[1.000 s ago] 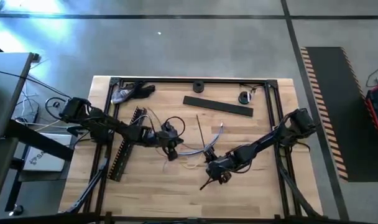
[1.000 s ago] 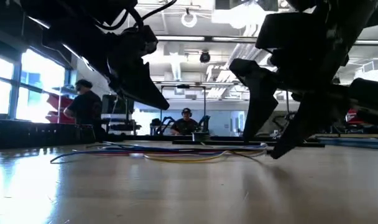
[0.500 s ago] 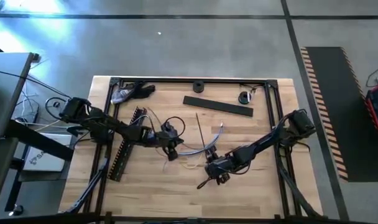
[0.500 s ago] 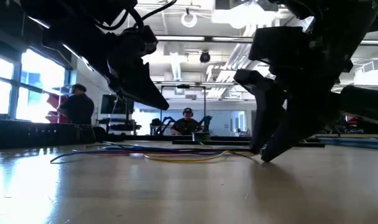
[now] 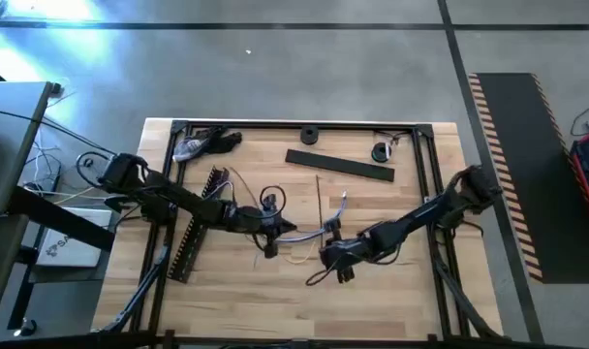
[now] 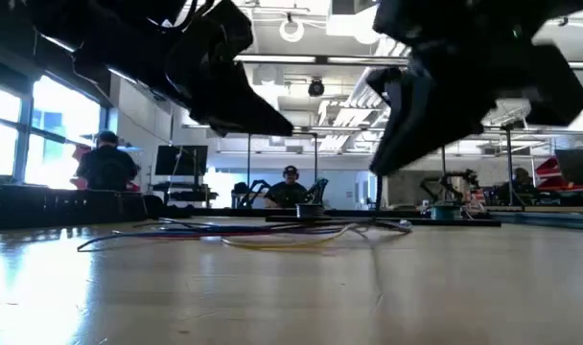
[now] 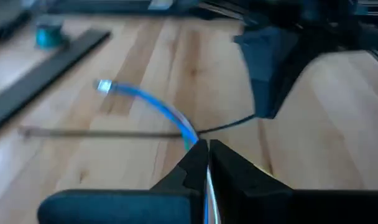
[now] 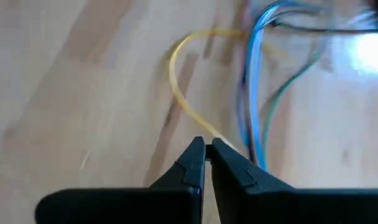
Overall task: Ziptie cables
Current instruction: Insert the right cable zip tie into the cable wires
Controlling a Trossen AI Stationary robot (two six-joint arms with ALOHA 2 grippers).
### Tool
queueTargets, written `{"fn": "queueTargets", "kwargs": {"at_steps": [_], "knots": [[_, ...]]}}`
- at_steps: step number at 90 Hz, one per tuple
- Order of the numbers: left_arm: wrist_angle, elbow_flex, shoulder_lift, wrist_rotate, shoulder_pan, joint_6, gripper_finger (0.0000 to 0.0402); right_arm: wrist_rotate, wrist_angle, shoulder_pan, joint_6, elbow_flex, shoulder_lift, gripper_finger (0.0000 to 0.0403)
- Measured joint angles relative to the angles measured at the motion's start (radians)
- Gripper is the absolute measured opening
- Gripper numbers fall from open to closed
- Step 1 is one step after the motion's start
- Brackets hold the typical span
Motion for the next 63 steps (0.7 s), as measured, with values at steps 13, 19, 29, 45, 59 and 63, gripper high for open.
{"fn": "queueTargets", "kwargs": {"at_steps": [13, 19, 29, 45, 59, 63], "knots": [[0.168, 0.015, 0.099, 0.000, -0.024, 0.089, 0.0055, -0.004, -0.010, -0.007, 0.057, 0.000, -0.033, 0.0001], [0.193, 0.046, 0.142, 0.002, -0.030, 0.105, 0.0078, -0.011, 0.007, -0.010, 0.086, 0.000, -0.045, 0.0001], [0.196, 0.112, 0.213, 0.027, -0.033, 0.114, 0.0114, -0.010, 0.026, -0.014, 0.148, 0.000, -0.060, 0.0000], [0.194, 0.203, 0.298, -0.007, -0.037, 0.103, 0.0139, -0.010, 0.027, -0.011, 0.234, 0.000, -0.087, 0.0000], [0.193, 0.253, 0.349, -0.045, -0.044, 0.100, 0.0140, 0.001, 0.015, 0.007, 0.254, 0.000, -0.113, 0.0000], [0.193, 0.266, 0.362, -0.043, -0.046, 0.099, 0.0140, 0.001, 0.007, 0.013, 0.261, 0.000, -0.118, 0.0000]]}}
